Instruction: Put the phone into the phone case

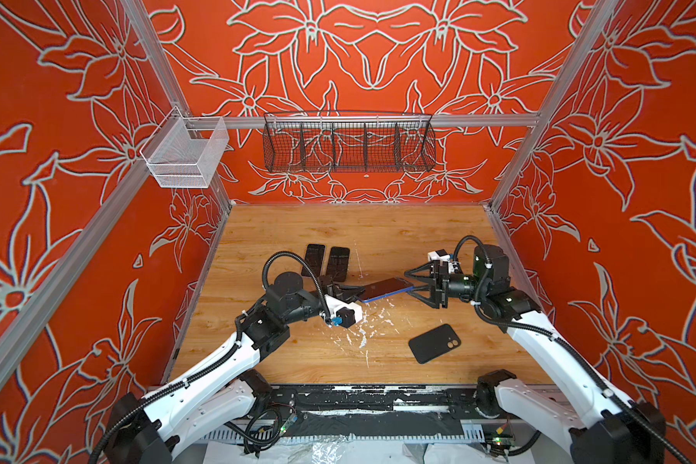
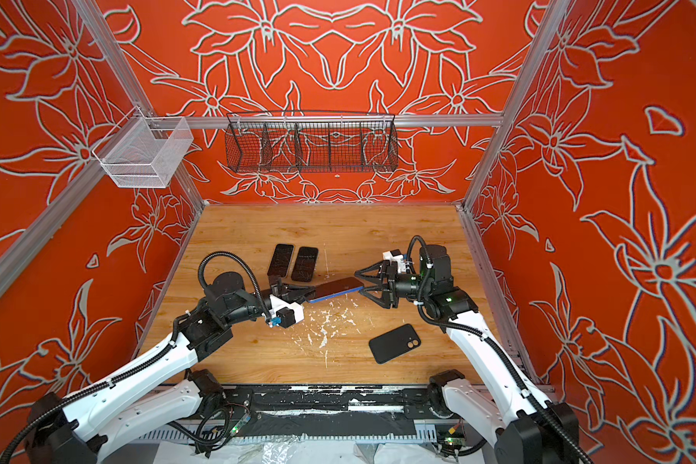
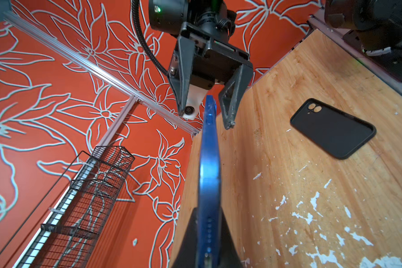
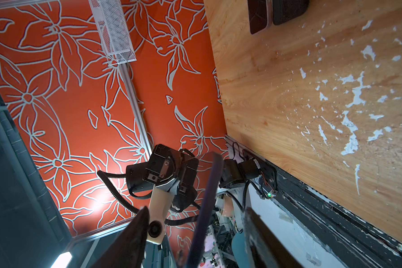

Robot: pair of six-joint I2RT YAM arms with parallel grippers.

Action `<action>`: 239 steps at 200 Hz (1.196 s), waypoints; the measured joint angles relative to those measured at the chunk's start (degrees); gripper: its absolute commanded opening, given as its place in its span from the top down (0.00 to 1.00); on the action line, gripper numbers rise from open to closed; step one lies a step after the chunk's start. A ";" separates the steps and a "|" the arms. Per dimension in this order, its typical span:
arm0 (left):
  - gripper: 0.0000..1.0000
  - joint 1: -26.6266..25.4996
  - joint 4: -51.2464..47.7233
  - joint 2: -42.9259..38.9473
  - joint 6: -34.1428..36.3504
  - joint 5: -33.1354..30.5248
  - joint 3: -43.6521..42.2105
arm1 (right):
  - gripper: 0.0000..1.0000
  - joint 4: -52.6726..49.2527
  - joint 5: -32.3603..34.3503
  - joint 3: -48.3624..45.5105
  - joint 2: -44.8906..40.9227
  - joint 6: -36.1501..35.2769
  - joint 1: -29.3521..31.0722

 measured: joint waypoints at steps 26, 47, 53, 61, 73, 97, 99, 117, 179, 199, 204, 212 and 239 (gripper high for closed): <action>1.00 -0.11 1.84 1.25 1.46 1.53 -0.09 | 0.46 5.18 -0.98 -1.62 0.00 3.89 0.00; 1.00 -0.11 3.61 2.69 1.70 2.43 -0.42 | 0.56 12.00 -1.57 -3.63 -0.02 8.00 0.02; 1.00 -0.11 4.37 3.08 1.68 2.67 -0.68 | 0.61 13.81 -1.73 -4.44 -0.02 9.11 0.07; 1.00 -0.11 5.51 3.63 1.62 2.86 -0.96 | 0.66 15.41 -1.84 -5.31 -0.02 10.56 0.11; 1.00 -0.11 7.10 4.44 1.25 3.02 -1.16 | 0.69 16.92 -2.01 -6.21 0.00 11.80 0.11; 1.00 -0.11 10.38 6.25 0.83 3.58 -1.27 | 0.73 19.19 -2.10 -6.60 0.00 13.60 0.11; 1.00 -0.11 10.58 6.36 0.81 3.61 -1.27 | 0.74 19.43 -2.12 -6.60 0.00 13.68 0.11; 0.95 -0.11 12.61 7.52 0.81 3.67 -1.27 | 0.81 20.35 -2.23 -6.64 0.00 14.47 0.11; 0.49 -0.22 16.65 9.94 -1.49 1.75 -1.40 | 1.00 22.69 -2.23 -6.88 1.07 16.48 -0.17; 0.34 -0.22 17.66 10.14 -4.96 -1.27 -1.68 | 1.00 23.76 -2.05 -6.86 1.53 16.46 -0.66; 0.30 -0.20 17.94 10.14 -6.40 -1.95 -1.81 | 1.00 23.87 -1.86 -6.86 1.53 16.44 -1.03; 0.26 -0.22 18.38 10.01 -8.09 -3.63 -2.16 | 1.00 23.82 -1.62 -6.73 1.51 16.13 -1.73; 0.15 -0.22 18.64 6.40 -16.55 -10.05 -5.40 | 1.00 20.92 1.05 -5.31 0.35 12.46 -5.35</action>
